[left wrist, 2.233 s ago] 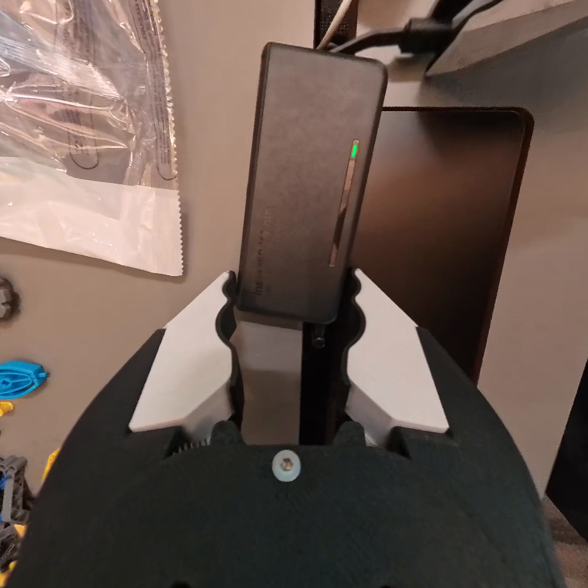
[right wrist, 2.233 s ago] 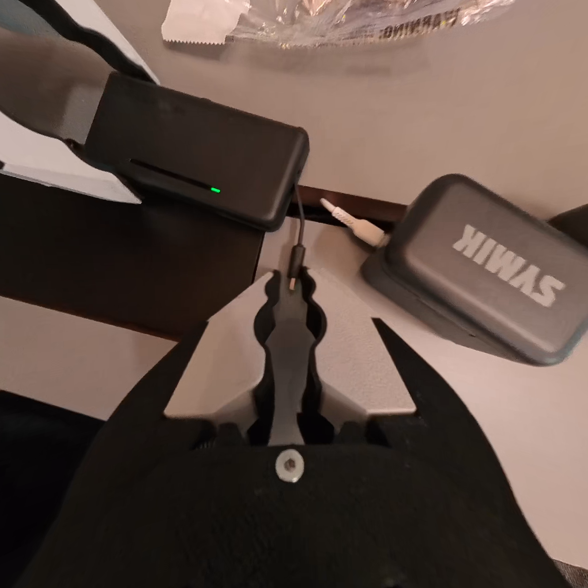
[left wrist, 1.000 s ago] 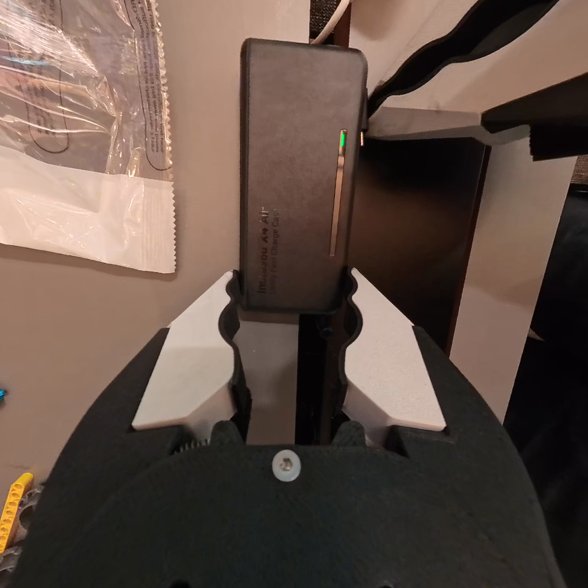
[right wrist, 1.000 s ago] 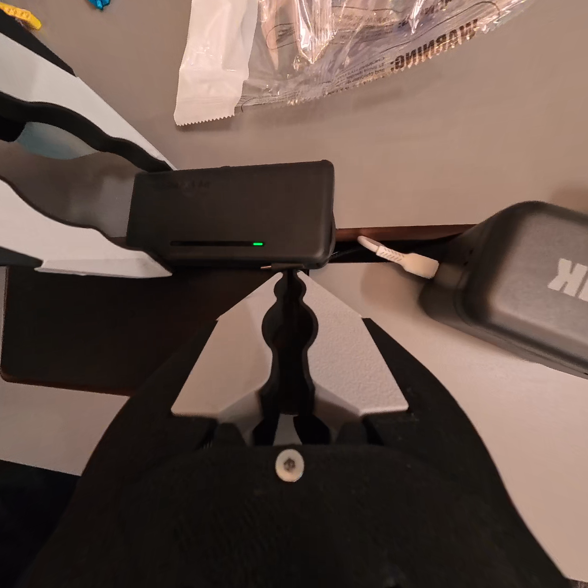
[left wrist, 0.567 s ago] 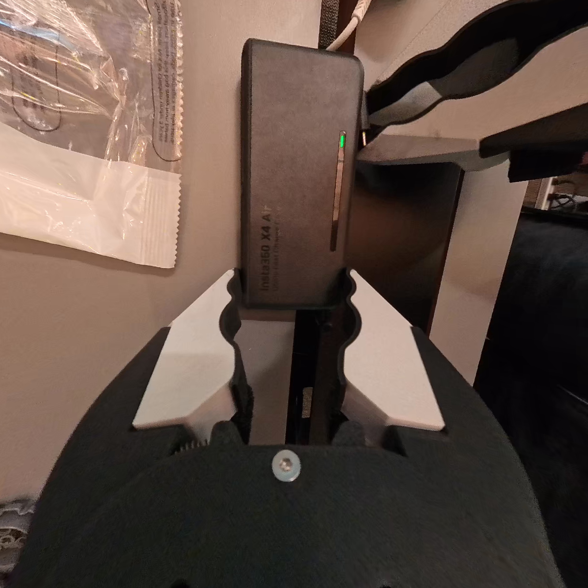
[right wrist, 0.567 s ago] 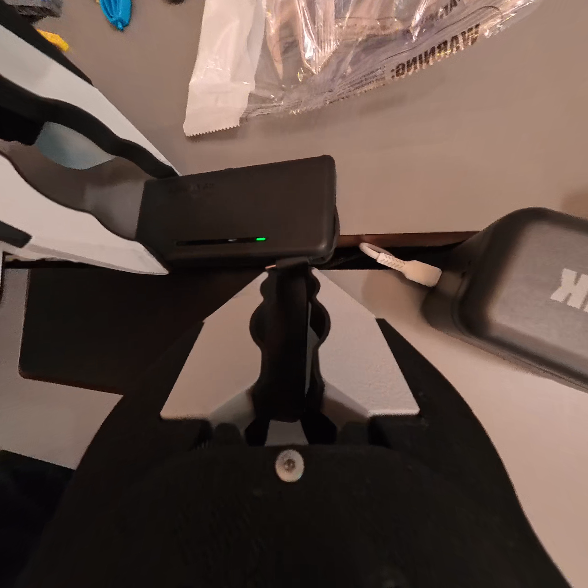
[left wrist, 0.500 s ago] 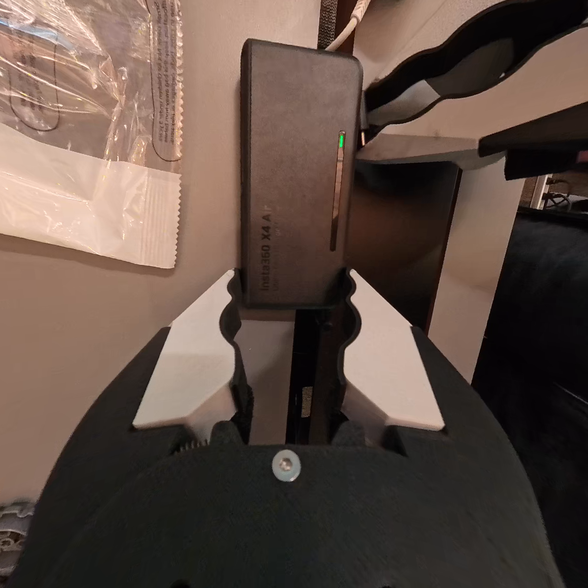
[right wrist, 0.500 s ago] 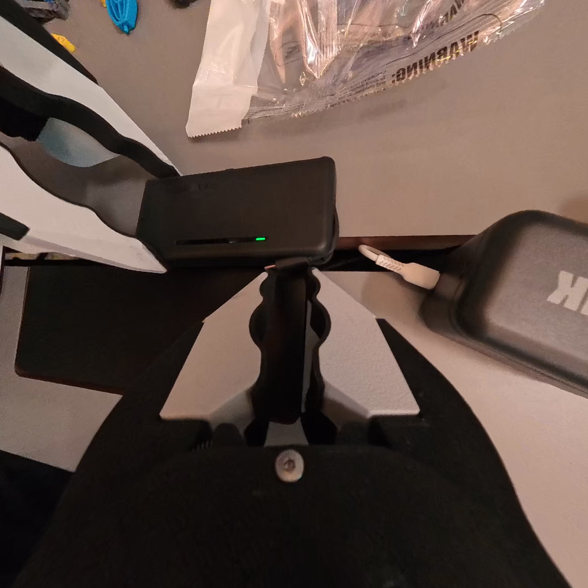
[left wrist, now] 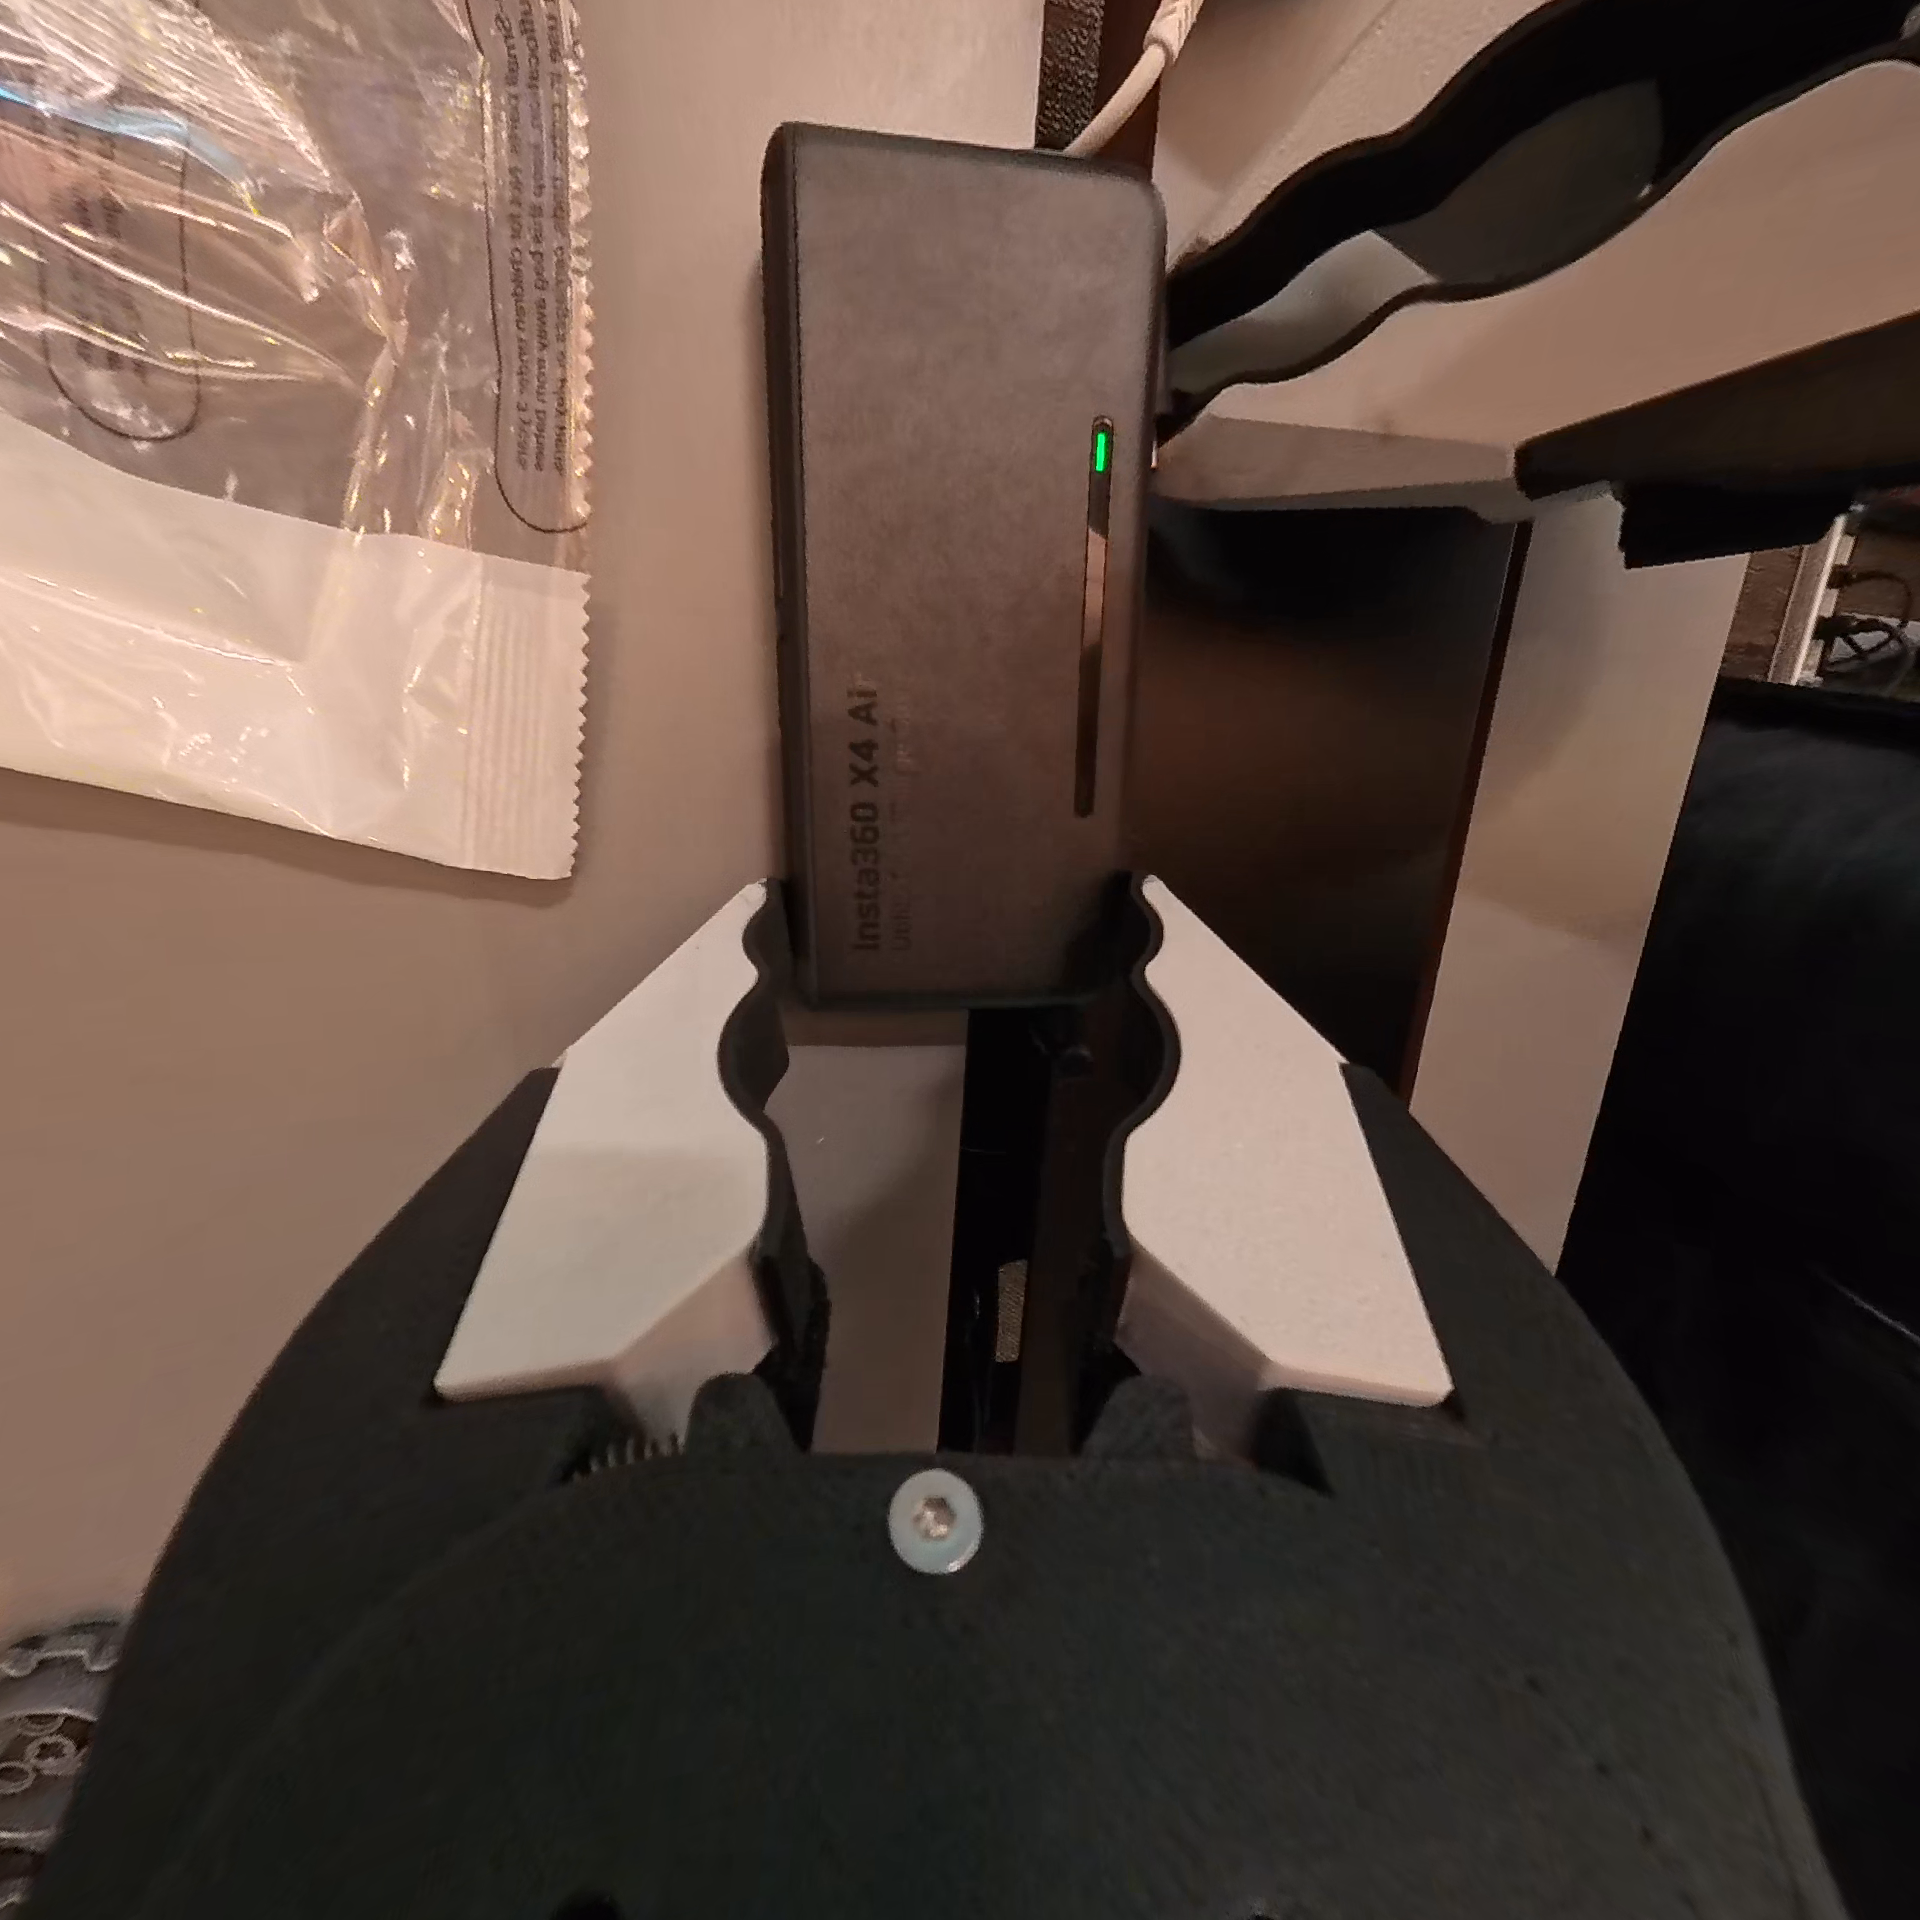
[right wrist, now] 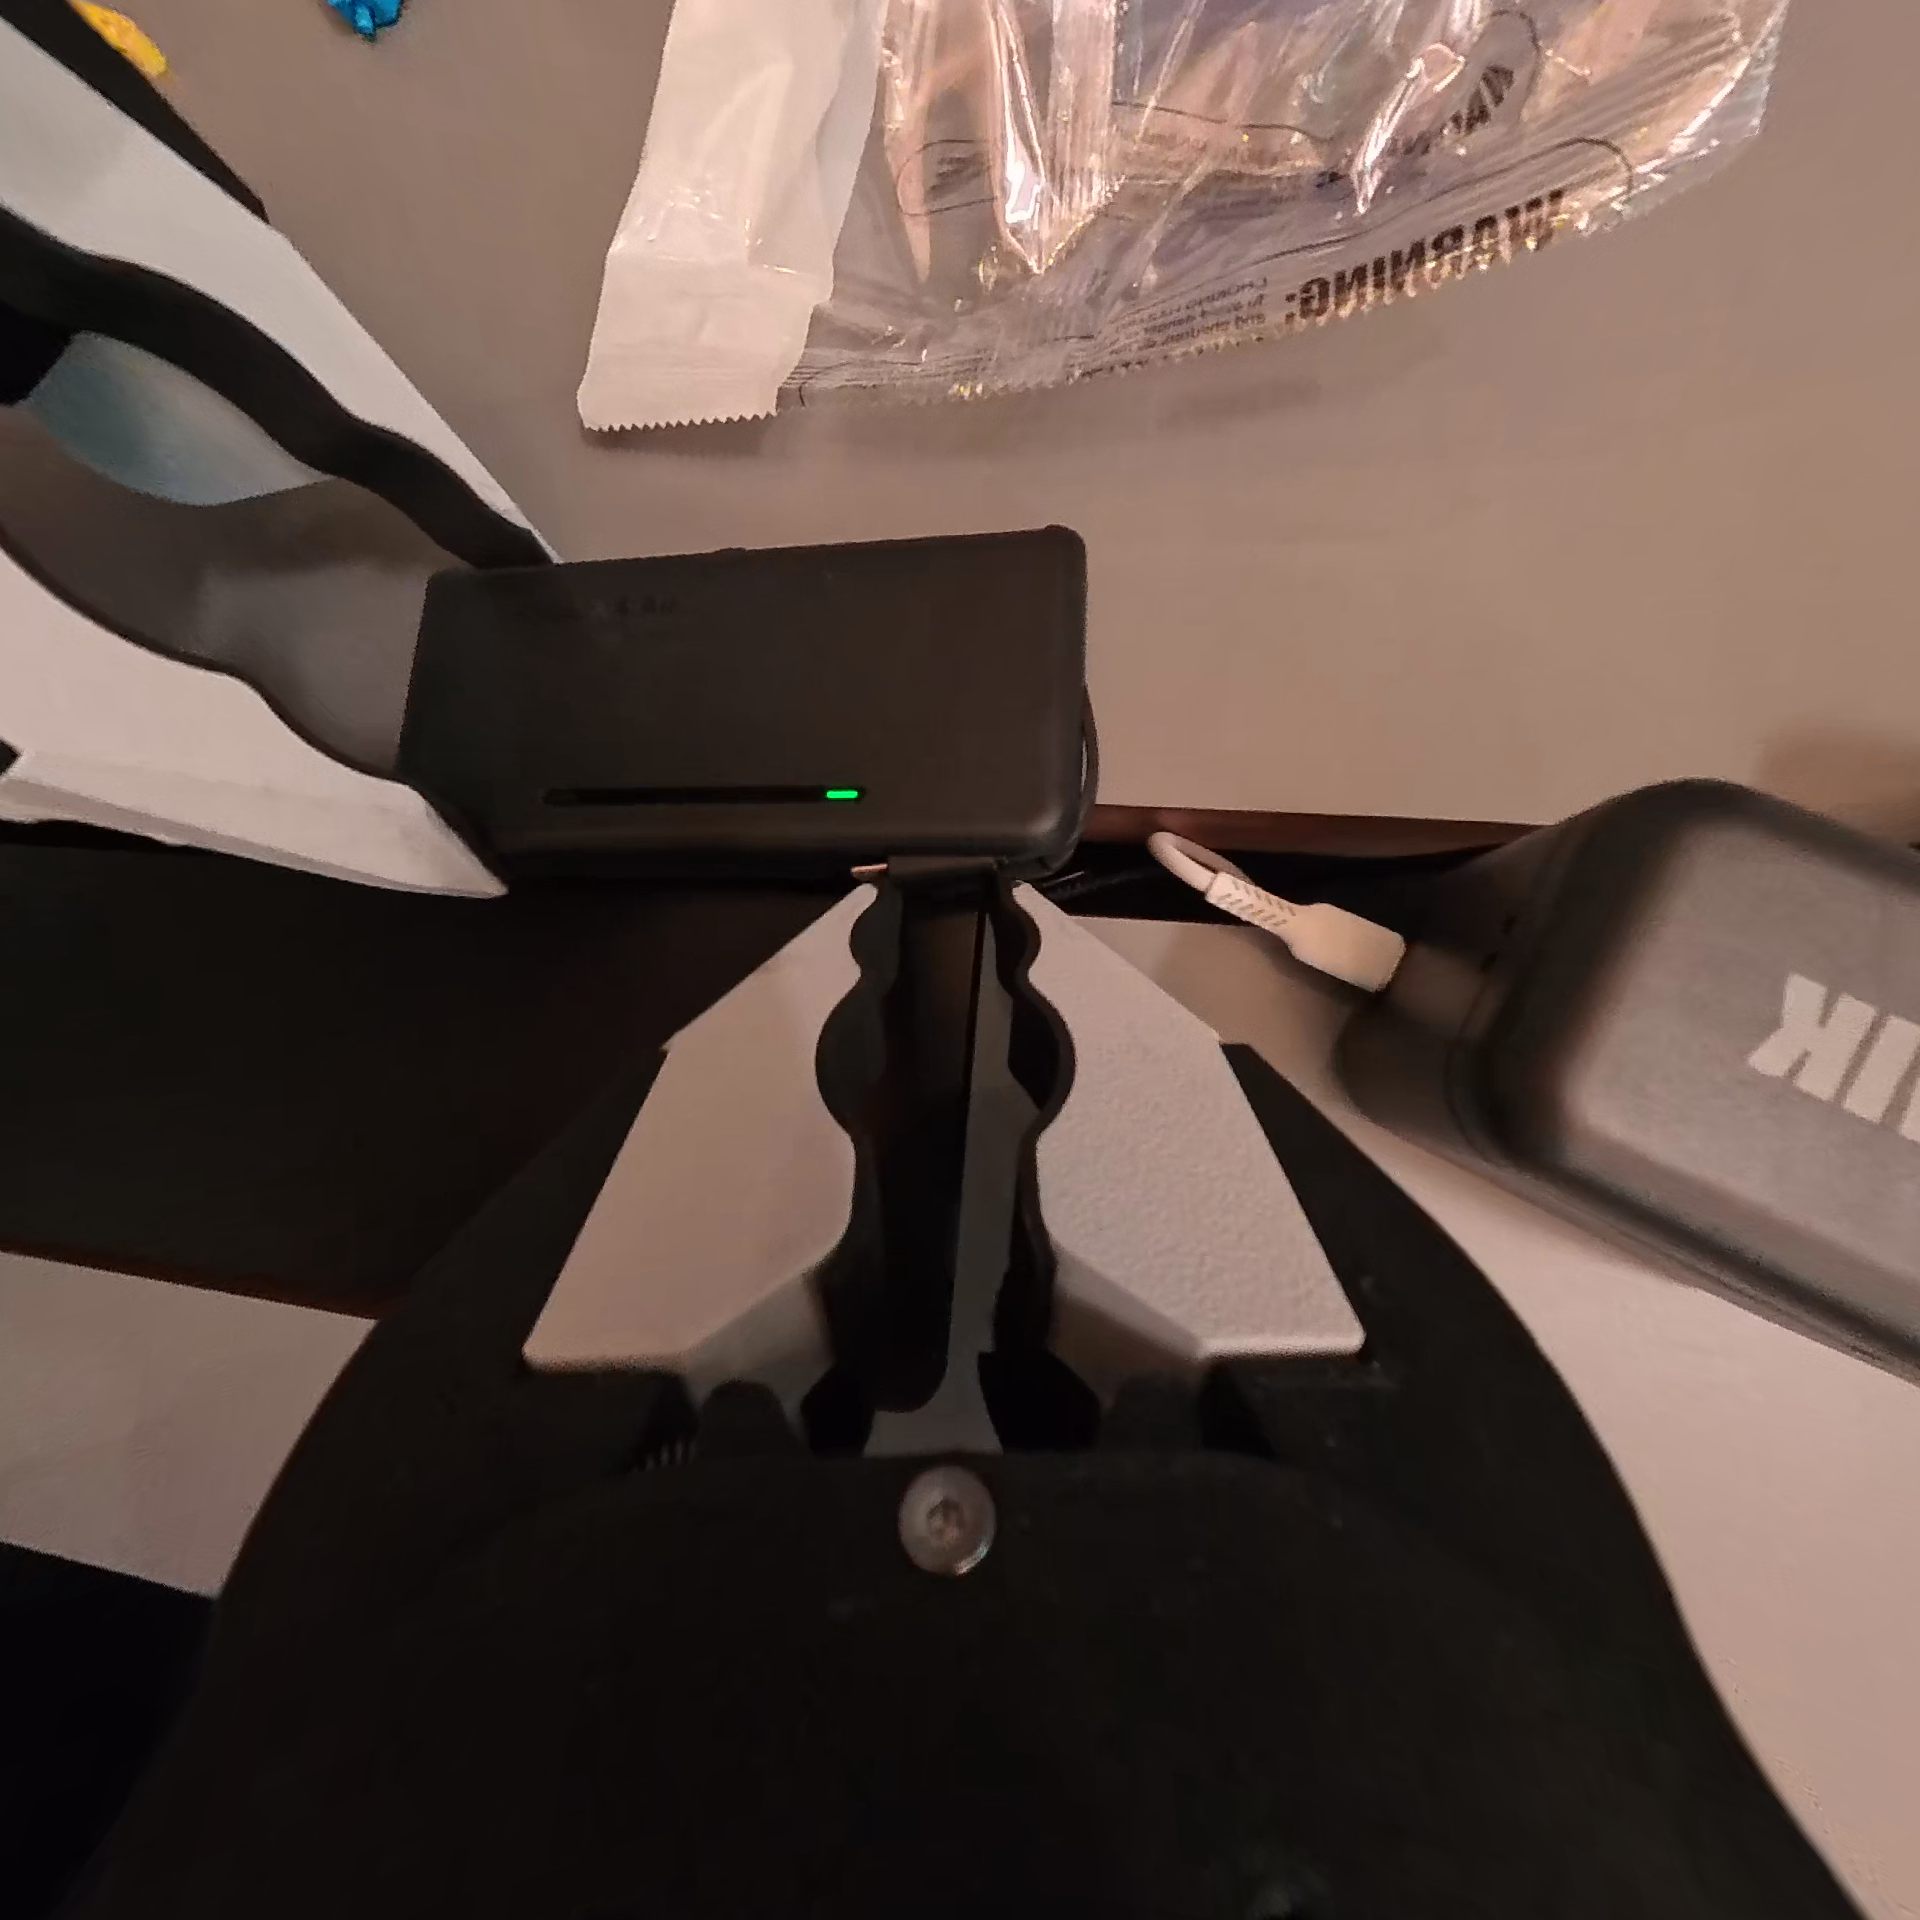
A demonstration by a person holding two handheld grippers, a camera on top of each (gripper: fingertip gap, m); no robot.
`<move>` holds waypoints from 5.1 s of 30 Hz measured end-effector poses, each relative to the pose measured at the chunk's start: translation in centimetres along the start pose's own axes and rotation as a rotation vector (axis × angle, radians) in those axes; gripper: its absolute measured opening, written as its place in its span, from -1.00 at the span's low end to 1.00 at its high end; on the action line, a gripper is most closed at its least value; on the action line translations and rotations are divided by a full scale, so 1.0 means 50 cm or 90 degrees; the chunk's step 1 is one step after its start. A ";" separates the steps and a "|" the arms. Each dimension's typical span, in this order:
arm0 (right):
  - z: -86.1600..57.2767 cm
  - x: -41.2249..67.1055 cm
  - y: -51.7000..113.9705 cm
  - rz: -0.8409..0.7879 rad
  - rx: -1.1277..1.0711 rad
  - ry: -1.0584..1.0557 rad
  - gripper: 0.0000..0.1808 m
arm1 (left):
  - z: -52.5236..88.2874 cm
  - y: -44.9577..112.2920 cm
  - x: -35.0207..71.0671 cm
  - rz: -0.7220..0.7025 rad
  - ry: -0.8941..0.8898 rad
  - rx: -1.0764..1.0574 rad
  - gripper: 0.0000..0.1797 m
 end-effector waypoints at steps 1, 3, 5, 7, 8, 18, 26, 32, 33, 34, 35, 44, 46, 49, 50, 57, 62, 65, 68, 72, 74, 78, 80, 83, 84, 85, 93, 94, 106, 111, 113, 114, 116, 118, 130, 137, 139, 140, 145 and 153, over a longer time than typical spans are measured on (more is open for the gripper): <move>-0.001 0.000 0.001 -0.001 0.000 0.009 -0.81 | -0.001 0.000 0.000 -0.001 0.000 0.002 -0.30; -0.002 0.000 0.000 -0.003 -0.007 0.026 -0.81 | -0.001 0.001 0.000 -0.001 0.000 0.006 -0.30; -0.002 0.000 0.001 -0.004 -0.009 0.056 -0.81 | -0.001 0.001 0.000 0.001 0.004 0.011 -0.30; -0.003 0.000 0.005 -0.010 -0.008 0.087 -0.82 | 0.000 0.002 0.000 0.001 0.007 0.019 -0.30; -0.003 0.000 0.006 -0.010 -0.008 0.103 -0.83 | -0.001 0.003 0.000 0.000 0.008 0.024 -0.30; -0.010 0.003 0.014 0.035 -0.052 0.138 -0.87 | 0.000 0.005 -0.002 0.001 0.022 0.054 -0.29; 0.001 0.004 0.022 0.047 -0.051 0.070 -0.91 | 0.000 0.005 -0.001 0.008 0.018 0.061 -0.30; 0.004 0.002 0.021 0.056 -0.030 0.051 -0.87 | 0.001 0.005 -0.003 0.004 0.013 0.060 -0.30; 0.000 -0.001 0.019 0.058 -0.026 0.047 -0.79 | 0.000 0.005 -0.003 0.005 0.016 0.058 -0.30; -0.005 0.001 0.014 0.053 -0.027 0.040 -0.75 | 0.000 0.005 -0.004 0.006 0.018 0.057 -0.30; -0.013 0.001 0.009 0.048 -0.032 0.034 -0.70 | -0.001 0.005 -0.003 0.007 0.019 0.057 -0.30; -0.011 -0.001 0.007 0.028 0.030 -0.033 -0.53 | -0.001 0.004 -0.003 0.000 0.023 0.055 -0.30; -0.014 0.000 0.006 0.019 0.020 -0.066 -0.52 | -0.001 0.004 -0.003 0.003 0.025 0.054 -0.30; -0.015 0.003 0.003 0.010 0.020 -0.108 -0.52 | -0.001 0.005 -0.003 0.002 0.026 0.054 -0.30; -0.018 0.006 0.004 0.005 0.015 -0.122 -0.52 | -0.002 0.005 -0.003 0.001 0.025 0.054 -0.30; -0.015 0.011 0.009 0.015 0.035 -0.167 -0.54 | -0.002 0.005 -0.003 0.006 0.028 0.056 -0.30; -0.011 0.006 0.007 0.012 0.017 -0.138 -0.55 | -0.004 0.007 -0.002 0.016 0.036 0.065 -0.30; -0.009 0.005 0.007 0.005 -0.004 -0.111 -0.54 | -0.004 0.008 -0.002 0.020 0.038 0.067 -0.30; -0.009 0.002 0.000 -0.022 -0.028 -0.076 -0.56 | -0.004 0.008 -0.002 0.017 0.040 0.067 -0.29; -0.001 -0.004 -0.003 -0.046 0.012 -0.009 -0.55 | -0.004 0.007 -0.002 0.015 0.039 0.068 -0.29; -0.001 -0.005 -0.006 -0.045 0.022 -0.012 -0.57 | -0.004 0.007 -0.002 0.015 0.039 0.068 -0.29; 0.001 -0.007 -0.008 -0.047 0.036 -0.039 -0.57 | -0.005 0.007 -0.003 0.019 0.042 0.068 -0.29; 0.001 -0.007 -0.009 -0.051 0.045 -0.045 -0.57 | -0.005 0.007 -0.002 0.020 0.042 0.067 -0.29; 0.005 -0.010 -0.015 -0.057 0.049 -0.055 -0.66 | -0.005 0.008 -0.002 0.023 0.043 0.067 -0.29; 0.006 -0.007 -0.014 -0.062 0.047 -0.060 -0.67 | -0.005 0.008 -0.002 0.023 0.043 0.067 -0.29; 0.009 -0.004 -0.014 -0.065 0.049 -0.064 -0.66 | -0.004 0.007 -0.002 0.023 0.043 0.067 -0.29; 0.015 -0.007 -0.012 -0.066 0.050 -0.085 -0.63 | -0.004 0.007 -0.002 0.021 0.044 0.064 -0.29; 0.014 -0.005 -0.011 -0.066 0.049 -0.087 -0.63 | -0.004 0.008 -0.002 0.022 0.045 0.063 -0.29; 0.021 -0.008 -0.012 -0.057 0.026 -0.142 -0.63 | -0.006 0.010 -0.001 0.038 0.057 0.065 -0.29; 0.024 -0.009 -0.012 -0.066 0.032 -0.109 -0.62 | -0.005 0.009 0.000 0.042 0.057 0.063 -0.29; 0.024 -0.011 -0.014 -0.069 0.032 -0.108 -0.63 | -0.006 0.010 0.000 0.046 0.064 0.070 -0.29; 0.024 -0.011 -0.014 -0.071 0.034 -0.104 -0.63 | -0.007 0.011 0.001 0.048 0.065 0.072 -0.29; 0.024 -0.012 -0.014 -0.074 0.031 -0.100 -0.63 | -0.007 0.011 0.001 0.048 0.064 0.075 -0.29; 0.026 -0.011 -0.013 -0.078 0.030 -0.091 -0.62 | -0.006 0.012 0.001 0.044 0.062 0.077 -0.29; -0.006 -0.017 -0.032 -0.092 0.033 -0.033 -0.62 | -0.002 0.011 -0.001 -0.023 0.022 0.130 -0.22; 0.003 0.019 -0.061 -0.080 0.067 -0.142 -0.71 | -0.027 -0.034 -0.016 -0.100 -0.024 0.180 -0.37; 0.012 0.031 -0.053 -0.060 0.077 -0.175 -0.76 | -0.042 -0.041 -0.025 -0.107 -0.041 0.198 -0.41; 0.014 0.035 -0.047 -0.049 0.081 -0.188 -0.79 | -0.053 -0.045 -0.028 -0.114 -0.052 0.203 -0.43; 0.010 0.035 -0.024 -0.005 0.097 -0.250 -0.95 | -0.127 -0.081 -0.033 -0.169 -0.135 0.230 -0.44; 0.008 0.036 -0.024 0.041 0.150 -0.369 -0.97 | -0.293 -0.129 -0.092 -0.248 -0.357 0.355 -0.48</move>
Point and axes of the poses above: each gripper's, where its closed fingertips meet, y out along the fingers, x out of its top, z = x × y across the jaws, the point moved 2 cm from there along -y, back along the fingers, and after that the axes turned 3 degrees about y, right-handed, at the moved point
